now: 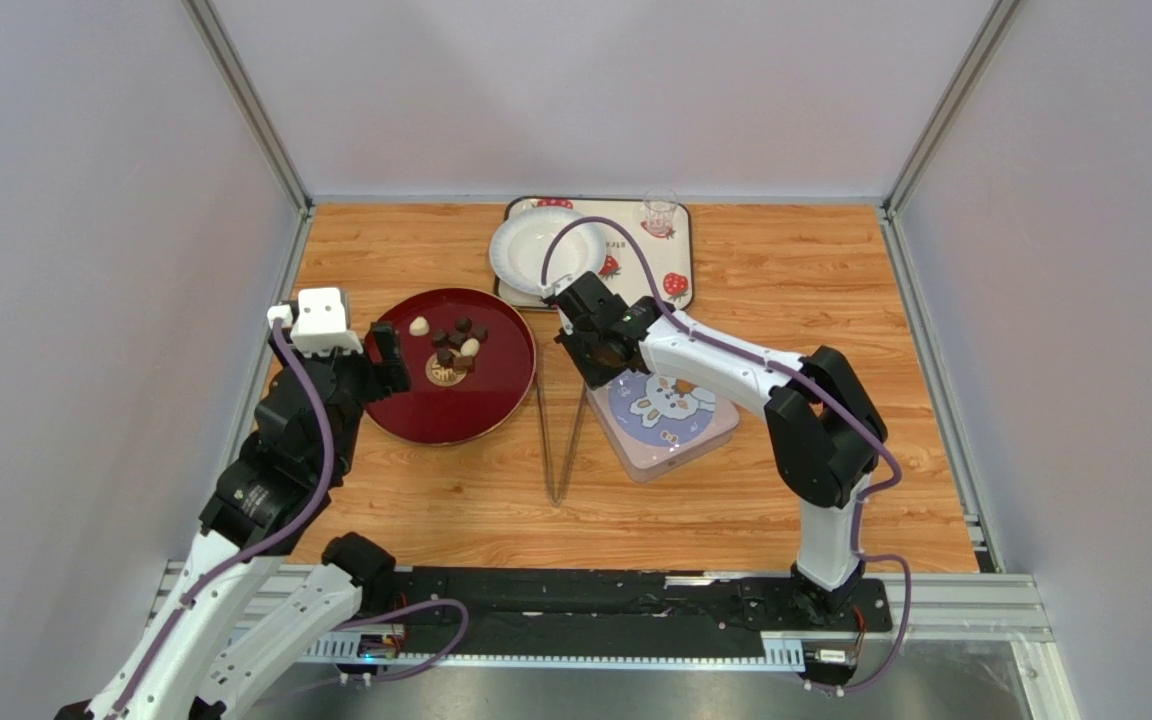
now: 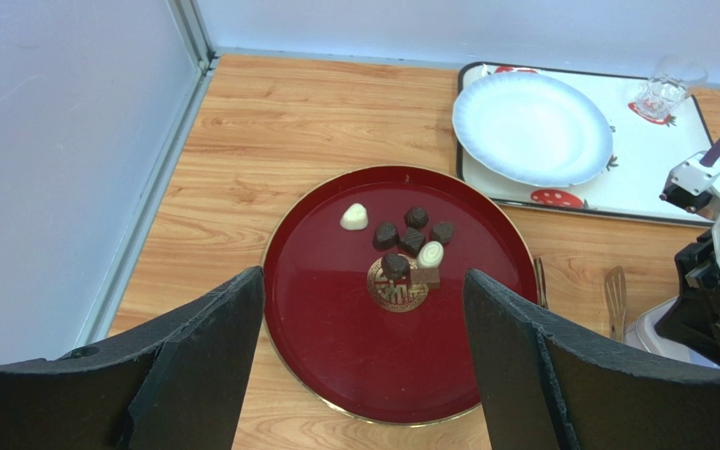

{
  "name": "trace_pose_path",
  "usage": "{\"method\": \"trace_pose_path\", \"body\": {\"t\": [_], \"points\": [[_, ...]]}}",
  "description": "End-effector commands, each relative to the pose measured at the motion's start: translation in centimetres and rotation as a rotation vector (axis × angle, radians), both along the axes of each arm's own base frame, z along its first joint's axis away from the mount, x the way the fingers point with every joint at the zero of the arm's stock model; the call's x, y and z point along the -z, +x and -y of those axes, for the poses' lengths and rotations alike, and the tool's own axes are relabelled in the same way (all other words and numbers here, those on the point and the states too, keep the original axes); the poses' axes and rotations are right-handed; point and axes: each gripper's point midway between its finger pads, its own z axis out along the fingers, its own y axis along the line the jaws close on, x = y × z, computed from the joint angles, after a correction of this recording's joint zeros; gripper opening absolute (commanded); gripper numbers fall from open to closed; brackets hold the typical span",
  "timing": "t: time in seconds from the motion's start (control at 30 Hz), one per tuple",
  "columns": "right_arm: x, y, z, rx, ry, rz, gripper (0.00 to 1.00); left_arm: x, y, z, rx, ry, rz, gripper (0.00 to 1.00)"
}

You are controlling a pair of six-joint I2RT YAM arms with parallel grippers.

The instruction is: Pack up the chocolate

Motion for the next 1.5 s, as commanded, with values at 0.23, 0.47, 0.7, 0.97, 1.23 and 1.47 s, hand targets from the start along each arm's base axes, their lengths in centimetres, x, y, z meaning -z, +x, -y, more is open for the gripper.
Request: {"method": "trace_pose_path", "body": {"t": [0.23, 0.47, 0.7, 0.97, 1.23, 1.47], "points": [[-7.1, -1.1, 6.5, 0.214, 0.094, 0.032, 0.00, -0.6, -0.2, -0.6, -0.017, 0.005, 0.035, 0.85], [-4.2, -4.8, 15.8, 0.426, 0.076, -0.069, 0.00, -0.9, -0.5, -0.5, -0.005, -0.008, 0.054, 0.85], [-3.2, -6.4, 18.6, 0.490, 0.112, -0.108, 0.00, -0.9, -0.5, -0.5, -0.004, -0.007, 0.053, 0.85], [-1.2, -6.2, 19.2, 0.507, 0.107, -0.132, 0.00, -0.8, -0.4, -0.5, -0.004, -0.006, 0.052, 0.85], [0.5, -5.6, 20.0, 0.525, 0.074, -0.135, 0.00, -0.6, -0.3, -0.3, 0.001, -0.001, 0.045, 0.85], [3.1, -7.7, 20.8, 0.558, 0.022, -0.230, 0.00, -0.5, -0.2, -0.3, 0.000, 0.002, 0.043, 0.85]]}}
